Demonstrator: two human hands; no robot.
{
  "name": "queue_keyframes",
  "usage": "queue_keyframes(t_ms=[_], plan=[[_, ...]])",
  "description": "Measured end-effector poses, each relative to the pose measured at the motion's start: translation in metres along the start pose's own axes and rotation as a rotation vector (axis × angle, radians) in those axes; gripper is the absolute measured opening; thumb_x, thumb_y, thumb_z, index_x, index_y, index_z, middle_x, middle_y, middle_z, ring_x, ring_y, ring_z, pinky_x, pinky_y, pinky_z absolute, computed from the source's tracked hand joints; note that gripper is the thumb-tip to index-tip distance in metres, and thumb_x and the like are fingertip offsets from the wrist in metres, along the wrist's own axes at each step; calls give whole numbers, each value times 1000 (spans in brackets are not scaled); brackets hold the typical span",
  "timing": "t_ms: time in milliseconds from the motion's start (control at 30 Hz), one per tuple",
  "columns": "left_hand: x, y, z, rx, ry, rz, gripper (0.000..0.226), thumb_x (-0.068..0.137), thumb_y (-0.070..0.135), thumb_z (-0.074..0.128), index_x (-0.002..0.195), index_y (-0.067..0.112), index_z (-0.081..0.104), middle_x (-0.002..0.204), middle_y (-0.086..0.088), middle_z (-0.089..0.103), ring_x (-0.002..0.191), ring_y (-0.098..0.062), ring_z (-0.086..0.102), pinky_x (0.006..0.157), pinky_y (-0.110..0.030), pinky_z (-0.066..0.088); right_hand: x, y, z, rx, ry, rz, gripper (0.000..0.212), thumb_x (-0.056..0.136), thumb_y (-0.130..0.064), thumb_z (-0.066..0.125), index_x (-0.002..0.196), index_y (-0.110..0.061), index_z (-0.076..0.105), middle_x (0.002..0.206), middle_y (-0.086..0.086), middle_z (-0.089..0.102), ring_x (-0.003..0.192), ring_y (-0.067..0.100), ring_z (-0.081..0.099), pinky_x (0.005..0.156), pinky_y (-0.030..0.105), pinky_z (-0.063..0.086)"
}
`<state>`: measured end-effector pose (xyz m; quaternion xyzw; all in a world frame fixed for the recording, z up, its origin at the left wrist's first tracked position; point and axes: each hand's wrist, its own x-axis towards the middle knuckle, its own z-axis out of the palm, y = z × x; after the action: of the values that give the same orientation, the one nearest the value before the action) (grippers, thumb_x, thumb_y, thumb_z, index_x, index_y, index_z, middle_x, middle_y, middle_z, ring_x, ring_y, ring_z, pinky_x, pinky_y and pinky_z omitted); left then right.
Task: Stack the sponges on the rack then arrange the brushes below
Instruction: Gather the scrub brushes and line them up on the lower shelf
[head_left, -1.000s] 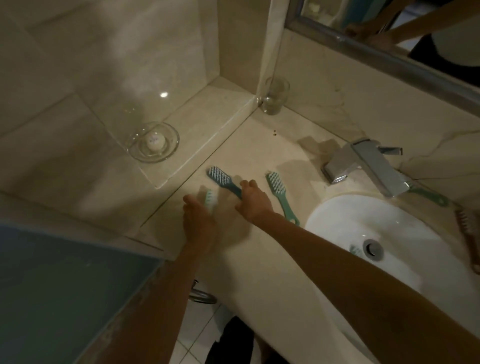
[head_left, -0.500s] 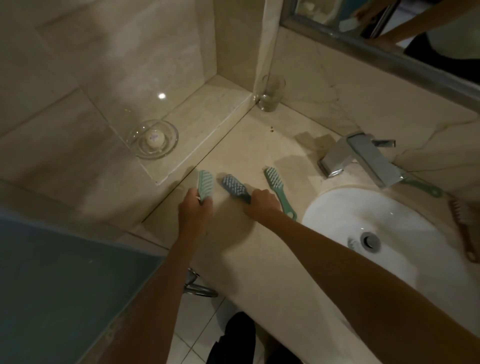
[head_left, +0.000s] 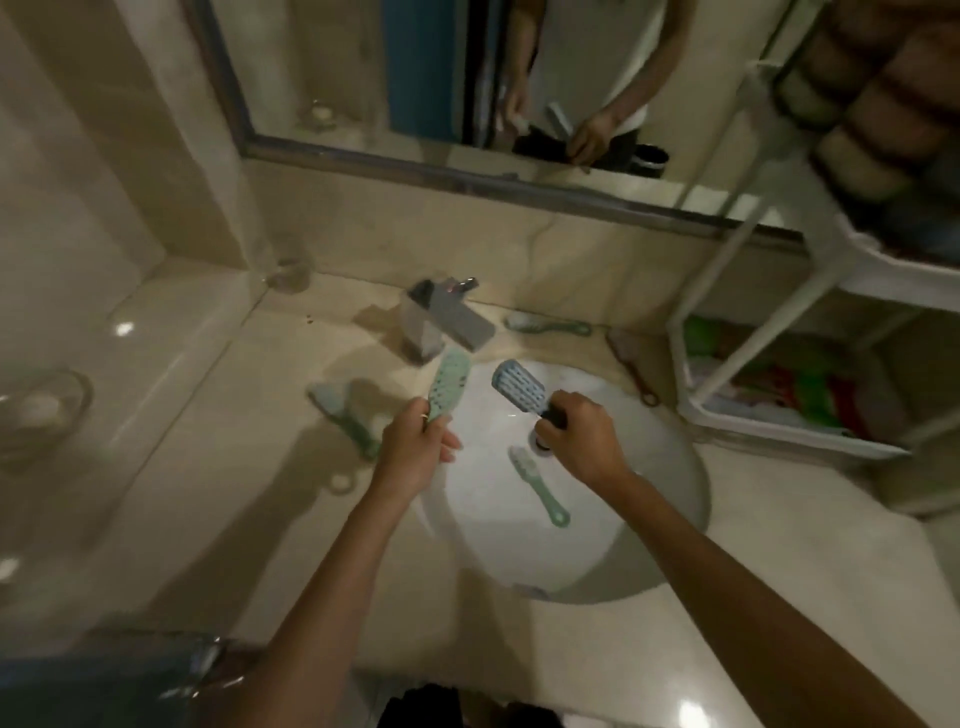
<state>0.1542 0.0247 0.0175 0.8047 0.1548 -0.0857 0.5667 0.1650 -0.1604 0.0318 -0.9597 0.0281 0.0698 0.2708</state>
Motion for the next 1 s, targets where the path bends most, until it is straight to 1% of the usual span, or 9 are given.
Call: queue_keyframes(t_ms=[100, 167, 300, 400, 533, 600, 700, 767, 1000], plan=[[-15, 22, 60, 81, -166, 42, 15, 93, 5, 42, 81, 9, 48, 64, -1, 57, 51, -9, 53, 43, -8, 43, -20, 55, -38, 40, 138, 93, 20, 85, -13, 60, 101, 0, 61, 103, 20, 65, 93, 34, 61, 70, 29, 41], [-26, 35, 97, 129, -273, 70, 11, 94, 5, 40, 91, 7, 50, 65, -1, 57, 53, -12, 52, 43, -8, 43, -35, 91, -59, 83, 230, 168, 25, 84, -11, 61, 107, -2, 61, 106, 20, 66, 95, 35, 62, 73, 33, 44], [-38, 68, 168, 237, -411, 144, 17, 94, 7, 39, 100, 15, 53, 67, 0, 58, 53, -12, 54, 55, -23, 48, -58, 158, -92, 77, 320, 255, 26, 84, -8, 61, 110, -3, 60, 103, 20, 66, 92, 35, 61, 68, 28, 35], [-44, 91, 210, 300, -477, 188, 21, 93, 6, 38, 105, 12, 54, 72, -2, 59, 59, -15, 57, 63, -29, 52, -60, 201, -114, 38, 351, 299, 31, 85, -7, 60, 116, -2, 58, 107, 23, 65, 98, 38, 60, 75, 34, 44], [-45, 108, 248, 384, -484, 197, 40, 89, 4, 39, 127, 8, 49, 110, -22, 63, 99, -37, 62, 87, -45, 54, -40, 249, -143, -5, 368, 368, 35, 86, -6, 58, 121, -2, 58, 115, 27, 60, 104, 41, 58, 85, 40, 46], [-43, 112, 262, 407, -470, 170, 44, 89, 3, 39, 132, 8, 46, 117, -25, 60, 105, -40, 60, 90, -46, 52, -24, 268, -157, -43, 356, 392, 36, 88, -8, 55, 123, -4, 57, 117, 25, 59, 107, 41, 57, 88, 41, 46], [-40, 118, 281, 441, -444, 162, 32, 91, 5, 40, 122, 4, 49, 115, -25, 60, 106, -41, 59, 92, -48, 50, 3, 286, -173, -159, 292, 372, 36, 92, -13, 50, 127, -9, 56, 120, 23, 58, 107, 39, 57, 91, 44, 46], [-38, 121, 291, 452, -438, 160, 32, 92, 4, 39, 123, 3, 48, 116, -25, 58, 108, -41, 58, 93, -48, 49, 21, 293, -179, -271, 210, 347, 36, 95, -15, 45, 130, -11, 53, 125, 22, 54, 111, 39, 56, 94, 45, 45], [-23, 123, 314, 357, -309, 82, 36, 94, 6, 35, 129, 8, 40, 114, -28, 58, 106, -44, 58, 89, -53, 51, 56, 309, -174, -376, -21, 139, 38, 96, -17, 43, 133, -22, 50, 130, 19, 54, 117, 37, 54, 99, 42, 45]])
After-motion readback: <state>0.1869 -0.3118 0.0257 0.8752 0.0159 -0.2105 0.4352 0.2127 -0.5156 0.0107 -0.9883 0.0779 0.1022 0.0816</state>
